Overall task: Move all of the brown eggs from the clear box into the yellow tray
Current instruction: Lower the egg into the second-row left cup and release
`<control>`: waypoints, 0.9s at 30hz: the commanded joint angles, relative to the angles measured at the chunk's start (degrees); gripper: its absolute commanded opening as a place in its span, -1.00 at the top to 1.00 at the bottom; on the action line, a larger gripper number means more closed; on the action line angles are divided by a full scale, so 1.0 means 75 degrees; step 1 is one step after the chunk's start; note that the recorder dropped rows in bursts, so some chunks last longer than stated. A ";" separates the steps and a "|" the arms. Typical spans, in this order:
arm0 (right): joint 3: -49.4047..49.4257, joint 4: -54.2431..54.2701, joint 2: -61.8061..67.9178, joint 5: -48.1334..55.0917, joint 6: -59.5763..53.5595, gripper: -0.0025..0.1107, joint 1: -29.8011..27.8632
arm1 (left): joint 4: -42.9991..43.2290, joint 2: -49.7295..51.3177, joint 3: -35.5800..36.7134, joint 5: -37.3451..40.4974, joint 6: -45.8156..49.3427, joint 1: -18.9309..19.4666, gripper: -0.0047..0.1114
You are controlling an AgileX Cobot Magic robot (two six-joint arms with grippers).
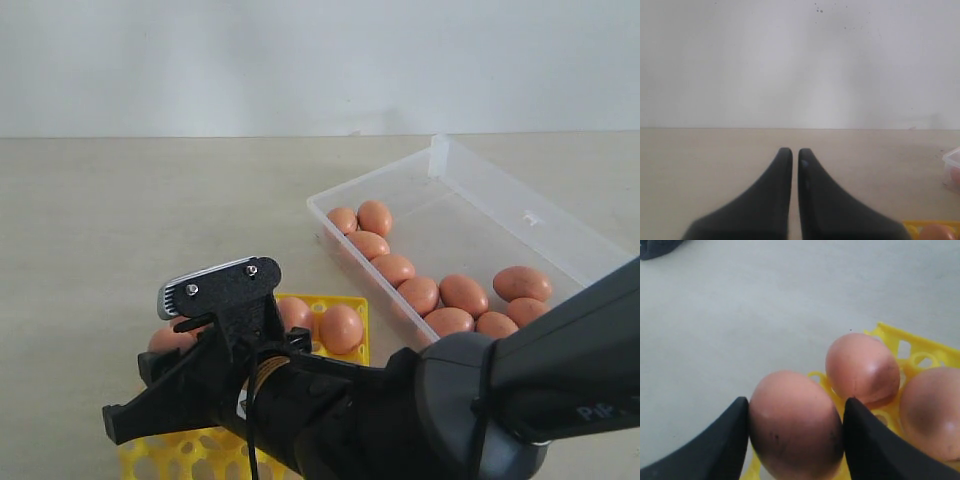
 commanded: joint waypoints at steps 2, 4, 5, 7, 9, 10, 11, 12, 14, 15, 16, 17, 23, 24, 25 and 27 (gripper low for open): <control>-0.0039 -0.1021 -0.0008 -0.0659 -0.0380 0.96 -0.0026 | -0.0026 -0.0031 -0.0025 -0.0050 -0.0050 0.0011 0.85; -0.0039 -0.1292 -0.0008 -0.0769 -0.0587 0.96 -0.0026 | -0.0026 -0.0031 -0.0025 -0.0033 -0.0050 0.0011 0.85; -0.0070 -0.1242 -0.0008 -0.0662 -0.0587 0.96 -0.0026 | -0.0026 -0.0031 -0.0025 -0.0051 -0.0050 0.0011 0.85; -0.0118 -0.1097 -0.0008 -0.0373 -0.0587 0.96 -0.0026 | -0.0026 -0.0031 -0.0025 -0.0051 -0.0050 0.0011 0.85; -0.0175 -0.0996 -0.0008 -0.0238 -0.0587 0.96 -0.0026 | -0.0026 -0.0031 -0.0025 -0.0051 -0.0050 0.0011 0.85; -0.0193 -0.0892 -0.0008 -0.0165 -0.0587 0.96 -0.0026 | -0.0026 -0.0031 -0.0025 -0.0051 -0.0050 0.0011 0.85; -0.0243 -0.0803 -0.0008 -0.0111 -0.0587 0.96 -0.0026 | -0.0026 -0.0031 -0.0025 -0.0051 -0.0050 0.0011 0.85; -0.0303 -0.0686 -0.0008 -0.0036 -0.0667 0.96 -0.0026 | -0.0026 -0.0031 -0.0025 -0.0051 -0.0050 0.0011 0.85; -0.0378 -0.0635 -0.0008 0.0056 -0.0928 0.95 -0.0026 | -0.0026 -0.0031 -0.0025 -0.0051 -0.0050 0.0011 0.85; -0.0394 -0.0598 -0.0008 0.0054 -0.1021 0.95 -0.0026 | -0.0026 -0.0031 -0.0025 -0.0051 -0.0050 0.0011 0.85; -0.0394 -0.0545 -0.0008 0.0054 -0.1057 0.95 -0.0026 | -0.0026 -0.0031 -0.0025 -0.0051 -0.0050 0.0011 0.85; -0.0394 -0.0506 -0.0008 0.0054 -0.1116 0.95 -0.0026 | -0.0026 -0.0031 -0.0025 -0.0051 -0.0050 0.0011 0.85; -0.0394 -0.0425 -0.0008 0.0139 -0.1392 0.95 -0.0026 | -0.0026 -0.0031 -0.0025 -0.0051 -0.0050 0.0011 0.85; -0.0394 -0.0425 -0.0008 0.0139 -0.1392 0.95 -0.0026 | -0.0026 -0.0031 -0.0025 -0.0051 -0.0050 0.0011 0.85; -0.0394 -0.0425 -0.0008 0.0139 -0.1392 0.95 -0.0026 | -0.0026 -0.0031 -0.0025 -0.0051 -0.0050 0.0011 0.85; -0.0394 -0.0425 -0.0008 0.0157 -0.1447 0.95 -0.0026 | -0.0026 -0.0031 -0.0025 -0.0051 -0.0050 0.0011 0.85</control>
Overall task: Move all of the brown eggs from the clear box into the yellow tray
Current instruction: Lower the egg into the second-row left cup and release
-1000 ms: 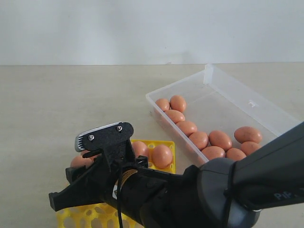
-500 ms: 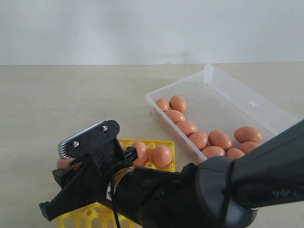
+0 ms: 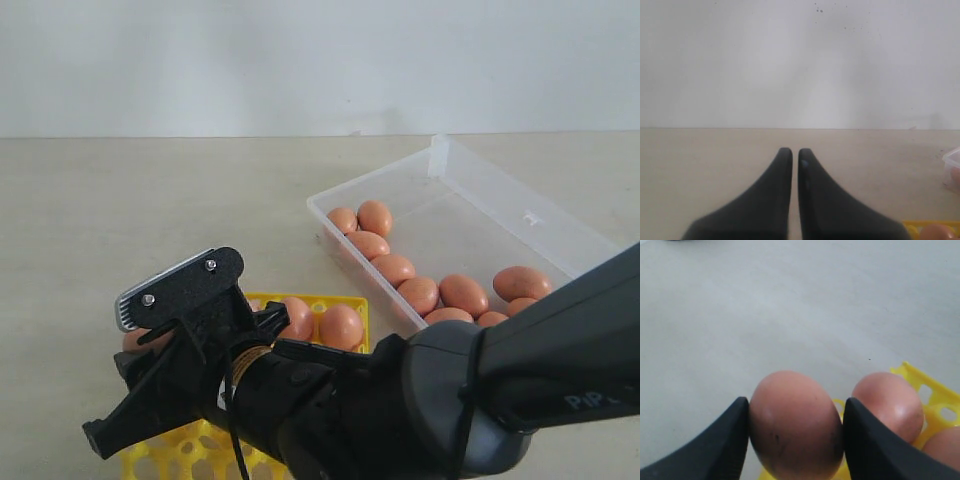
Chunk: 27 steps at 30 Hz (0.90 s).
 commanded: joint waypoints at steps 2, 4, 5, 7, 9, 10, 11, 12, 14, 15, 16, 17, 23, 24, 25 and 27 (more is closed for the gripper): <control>-0.0032 -0.0005 -0.0020 -0.0003 -0.0175 0.95 -0.0026 | -0.0026 -0.0031 -0.0025 -0.0051 -0.0050 0.0011 0.85; -0.0032 -0.0005 -0.0020 -0.0003 -0.0253 0.92 -0.0026 | -0.0026 -0.0031 -0.0025 -0.0051 -0.0050 0.0011 0.85; -0.0032 -0.0005 -0.0020 -0.0003 -0.0277 0.86 -0.0026 | -0.0026 -0.0031 -0.0025 -0.0051 -0.0050 0.0011 0.85; -0.0032 0.0105 -0.0020 0.0028 -0.0365 0.70 -0.0026 | -0.0026 -0.0031 -0.0025 -0.0051 -0.0050 0.0011 0.85; -0.0032 0.0321 -0.0020 0.0028 -0.0428 0.60 -0.0026 | -0.0026 -0.0031 -0.0025 -0.0051 -0.0050 0.0011 0.85; -0.0032 0.0393 -0.0020 0.0028 -0.0506 0.58 -0.0026 | -0.0026 -0.0031 -0.0025 -0.0051 -0.0050 0.0011 0.85; -0.0032 0.0451 -0.0020 0.0028 -0.0540 0.58 -0.0026 | -0.0026 -0.0031 -0.0025 -0.0051 -0.0050 0.0011 0.85; -0.0032 0.0519 -0.0020 0.0053 -0.0572 0.58 -0.0026 | -0.0026 -0.0031 -0.0025 -0.0051 -0.0050 0.0011 0.85; -0.0032 0.0570 -0.0020 0.0117 -0.0689 0.58 -0.0026 | -0.0026 -0.0031 -0.0025 -0.0051 -0.0050 0.0011 0.85; -0.0032 0.0570 -0.0020 0.0180 -0.0729 0.58 -0.0026 | -0.0026 -0.0031 -0.0025 -0.0051 -0.0050 0.0011 0.85; -0.0032 0.0570 -0.0020 0.0180 -0.0729 0.58 -0.0026 | -0.0026 -0.0031 -0.0025 -0.0051 -0.0050 0.0011 0.85; -0.0032 0.0570 -0.0020 0.0198 -0.0729 0.58 -0.0026 | -0.0026 -0.0031 -0.0025 -0.0051 -0.0050 0.0011 0.85; -0.0032 0.0582 -0.0020 0.0197 -0.0762 0.51 -0.0026 | -0.0026 -0.0031 -0.0025 -0.0051 -0.0050 0.0011 0.85; -0.0032 0.0582 -0.0020 0.0215 -0.0784 0.45 -0.0026 | -0.0026 -0.0031 -0.0025 -0.0051 -0.0050 0.0011 0.85; -0.0032 0.0582 -0.0020 0.0236 -0.0845 0.36 -0.0026 | -0.0026 -0.0031 -0.0025 -0.0051 -0.0050 0.0011 0.85; -0.0032 0.0600 -0.0020 0.0254 -0.0846 0.23 -0.0026 | -0.0026 -0.0031 -0.0025 -0.0051 -0.0050 0.0011 0.85</control>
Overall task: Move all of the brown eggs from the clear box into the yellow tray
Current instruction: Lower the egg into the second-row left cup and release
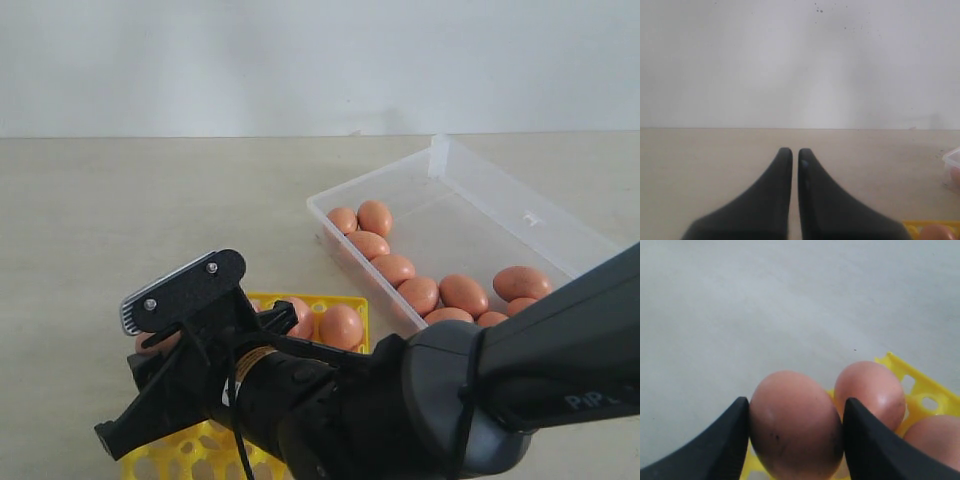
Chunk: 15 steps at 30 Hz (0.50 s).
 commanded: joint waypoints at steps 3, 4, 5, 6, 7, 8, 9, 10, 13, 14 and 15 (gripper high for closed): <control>-0.0032 0.0048 -0.0020 0.0066 -0.0108 0.22 -0.0026 | -0.0026 -0.0031 -0.0025 -0.0051 -0.0050 0.0011 0.85; -0.0032 0.0094 -0.0020 0.0066 -0.0140 0.22 -0.0026 | -0.0026 -0.0031 -0.0025 -0.0032 -0.0050 0.0011 0.85; -0.0032 0.0094 -0.0020 0.0066 -0.0141 0.22 -0.0026 | -0.0026 -0.0031 -0.0025 -0.0032 -0.0050 0.0011 0.85; -0.0032 0.0094 -0.0020 0.0066 -0.0141 0.21 -0.0026 | -0.0026 -0.0031 -0.0025 -0.0032 -0.0050 0.0011 0.85; -0.0032 0.0094 -0.0020 0.0066 -0.0141 0.22 -0.0026 | -0.0026 -0.0031 -0.0025 -0.0046 -0.0050 0.0011 0.85; -0.0032 0.0094 -0.0020 0.0066 -0.0141 0.22 -0.0026 | -0.0026 -0.0031 -0.0025 -0.0046 -0.0050 0.0011 0.85; -0.0032 0.0094 -0.0020 0.0066 -0.0141 0.22 -0.0026 | -0.0026 -0.0031 -0.0025 -0.0046 -0.0050 0.0011 0.85; -0.0032 0.0094 -0.0020 0.0066 -0.0141 0.22 -0.0026 | -0.0026 -0.0031 -0.0025 -0.0046 -0.0050 0.0011 0.85; -0.0032 0.0094 -0.0020 0.0183 -0.0252 0.21 -0.0026 | -0.0026 -0.0031 -0.0025 -0.0046 -0.0050 0.0011 0.85; -0.0032 0.0094 -0.0020 0.0291 -0.0331 0.21 -0.0026 | -0.0026 -0.0031 -0.0025 -0.0046 -0.0050 0.0011 0.85; -0.0032 0.0094 -0.0020 0.0414 -0.0373 0.14 -0.0026 | -0.0026 -0.0031 -0.0025 -0.0046 -0.0050 0.0011 0.85</control>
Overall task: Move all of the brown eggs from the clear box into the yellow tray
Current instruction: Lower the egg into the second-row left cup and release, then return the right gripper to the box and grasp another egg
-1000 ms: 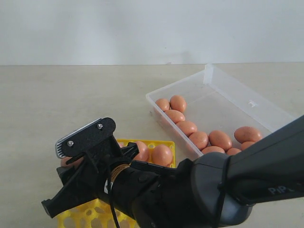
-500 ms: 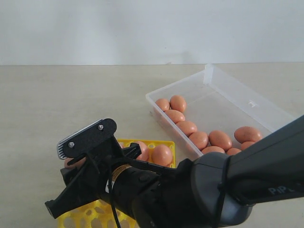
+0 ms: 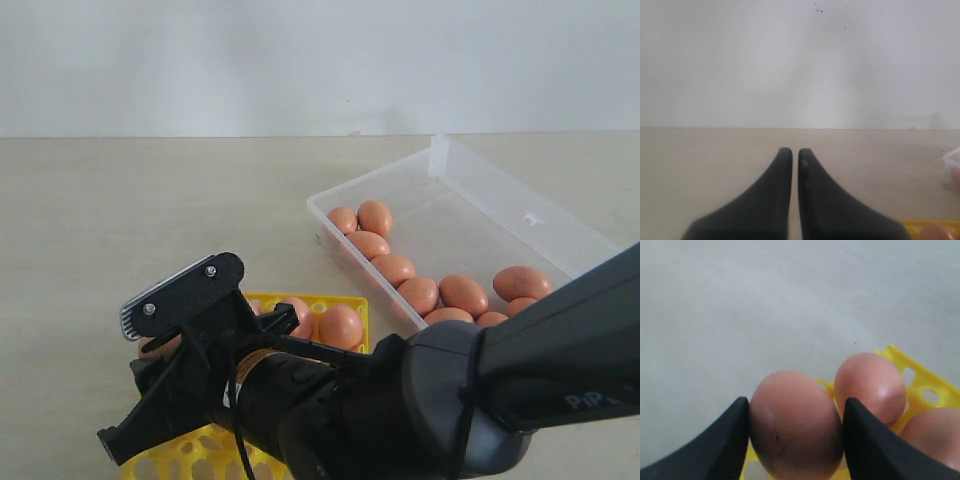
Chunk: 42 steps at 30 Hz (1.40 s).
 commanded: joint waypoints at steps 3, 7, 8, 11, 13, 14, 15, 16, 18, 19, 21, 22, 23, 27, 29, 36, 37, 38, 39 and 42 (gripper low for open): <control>-0.0032 0.0035 -0.0020 0.0382 -0.0417 -0.09 -0.0026 | -0.0026 -0.0031 -0.0025 -0.0046 -0.0050 0.0011 0.85; -0.0032 0.0035 -0.0020 0.0365 -0.0435 -0.09 -0.0026 | -0.0026 -0.0031 -0.0025 -0.0046 -0.0050 0.0011 0.85; -0.0032 0.0035 -0.0020 0.0365 -0.0435 -0.09 -0.0026 | -0.0026 -0.0031 -0.0025 -0.0046 -0.0050 0.0011 0.85; -0.0032 0.0035 -0.0020 0.0271 -0.0435 -0.09 -0.0026 | -0.0026 -0.0031 -0.0025 -0.0062 -0.0050 0.0011 0.85; -0.0032 0.0035 -0.0126 0.0135 -0.0435 -0.09 -0.0026 | -0.0026 -0.0031 -0.0025 -0.0062 -0.0050 0.0011 0.85; -0.0032 0.0021 -0.0249 0.0102 -0.0451 -0.09 -0.0026 | -0.0026 -0.0031 -0.0025 -0.0062 -0.0050 0.0011 0.85; -0.0032 0.0021 -0.0476 0.0052 -0.0543 -0.09 -0.0026 | -0.0026 -0.0031 -0.0025 -0.0062 -0.0050 0.0011 0.85; -0.0032 0.0066 -0.0779 0.0031 -0.0649 -0.09 -0.0026 | -0.0026 -0.0031 -0.0025 -0.0062 -0.0050 0.0011 0.85; -0.0032 0.0822 -0.1465 -0.0045 -0.1383 -0.07 -0.0026 | -0.0026 -0.0031 -0.0025 -0.0062 -0.0050 0.0011 0.85; -0.0032 0.1750 -0.1886 -0.0178 -0.2214 -0.01 -0.0026 | -0.0026 -0.0031 -0.0025 -0.0062 -0.0050 0.0011 0.85; -0.0032 0.4023 -0.2629 -0.0881 -0.4409 0.18 -0.0109 | -0.0026 -0.0031 -0.0025 -0.0062 -0.0050 0.0011 0.85; -0.0102 0.5350 -0.2906 -0.1284 -0.5762 0.34 -0.0290 | -0.0026 -0.0031 -0.0025 -0.0062 -0.0050 0.0011 0.85; -0.0262 0.6663 -0.3116 -0.1360 -0.7239 0.50 -0.0674 | -0.0026 -0.0031 -0.0025 -0.0062 -0.0050 0.0011 0.85; -0.1158 1.0233 -0.3248 0.0886 -1.2403 0.68 -0.3205 | -0.0026 -0.0031 -0.0025 -0.0062 -0.0050 0.0011 0.85; -0.1622 1.0233 -0.2996 0.1780 -1.2271 0.58 -0.4427 | -0.0026 -0.0031 -0.0025 -0.0062 -0.0050 0.0011 0.85; -0.2125 1.0233 -0.1938 0.3655 -1.2120 0.53 -0.6171 | -0.0026 -0.0031 -0.0025 -0.0062 -0.0050 0.0011 0.85; -0.2125 1.0077 -0.1739 0.3367 -1.2667 0.53 -0.6189 | -0.0026 -0.0031 -0.0025 -0.0047 -0.0050 0.0011 0.85; -0.2125 0.9844 -0.1597 0.2604 -1.3050 0.53 -0.6189 | -0.0026 -0.0031 -0.0025 -0.0023 -0.0050 0.0011 0.85; -0.2125 0.9595 -0.1447 0.1580 -1.3173 0.56 -0.6189 | -0.0026 -0.0031 -0.0025 -0.0023 -0.0050 0.0011 0.85; -0.2125 0.9299 -0.1156 -0.1575 -1.3605 0.74 -0.6189 | -0.0026 -0.0031 -0.0025 -0.0053 -0.0050 0.0011 0.85</control>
